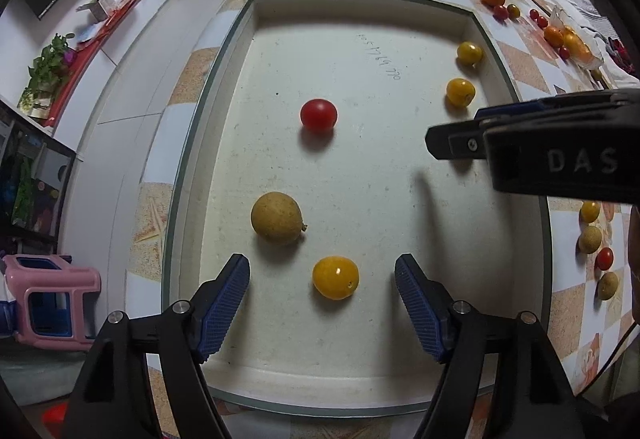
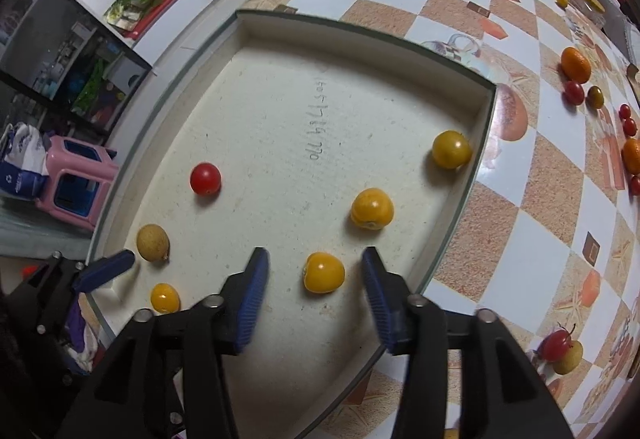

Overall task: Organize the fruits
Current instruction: 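Carry both yellow tomatoes into the cream tray and open both tools, then grasp a yellow-green fruit with the right tool while the left tool grasps another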

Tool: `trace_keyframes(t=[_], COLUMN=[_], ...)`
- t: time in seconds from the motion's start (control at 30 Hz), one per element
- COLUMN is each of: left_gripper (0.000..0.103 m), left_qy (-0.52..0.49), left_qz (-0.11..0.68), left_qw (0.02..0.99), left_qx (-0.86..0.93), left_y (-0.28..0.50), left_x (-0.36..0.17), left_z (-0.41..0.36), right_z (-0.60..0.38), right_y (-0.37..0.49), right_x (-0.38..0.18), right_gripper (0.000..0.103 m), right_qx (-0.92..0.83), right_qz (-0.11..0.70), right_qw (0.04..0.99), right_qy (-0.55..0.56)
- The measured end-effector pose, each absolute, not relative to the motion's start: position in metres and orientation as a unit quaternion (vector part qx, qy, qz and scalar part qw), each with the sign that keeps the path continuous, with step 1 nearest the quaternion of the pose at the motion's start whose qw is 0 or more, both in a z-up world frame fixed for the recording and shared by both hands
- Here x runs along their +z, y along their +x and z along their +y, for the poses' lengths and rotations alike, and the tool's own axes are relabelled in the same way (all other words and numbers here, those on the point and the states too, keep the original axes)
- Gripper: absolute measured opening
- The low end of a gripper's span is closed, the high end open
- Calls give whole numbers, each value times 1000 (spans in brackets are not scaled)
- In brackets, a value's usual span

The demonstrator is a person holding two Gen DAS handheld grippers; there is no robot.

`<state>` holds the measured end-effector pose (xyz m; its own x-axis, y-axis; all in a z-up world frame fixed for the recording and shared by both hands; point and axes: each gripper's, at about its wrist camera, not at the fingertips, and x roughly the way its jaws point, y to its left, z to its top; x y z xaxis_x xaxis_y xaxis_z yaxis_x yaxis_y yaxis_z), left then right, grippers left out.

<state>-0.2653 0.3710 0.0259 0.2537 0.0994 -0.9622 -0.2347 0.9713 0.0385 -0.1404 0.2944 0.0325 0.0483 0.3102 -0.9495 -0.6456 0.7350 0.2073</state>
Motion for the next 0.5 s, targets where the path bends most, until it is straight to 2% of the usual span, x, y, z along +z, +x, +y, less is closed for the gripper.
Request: trace_keyframes(t=[0.1,0.27,0.5], left_gripper=[76,76,76], left_qy=[-49,-38,-18], left_qz=[605,604,587], left_qw=[788,790,807], left_qx=[102,96,60], left_y=[-264,-254,-236], left_x=[27,34,51], left_z=[370,359,333], right_z=[292,272,197], right_y=[-140,-138,-131], right_x=[45,68,74], right_gripper=[90,90,90], right_qx=[346,328,265], right_qz=[591,573,579], right_qw=[720,745,767], right_qy=[-112,-90,-79])
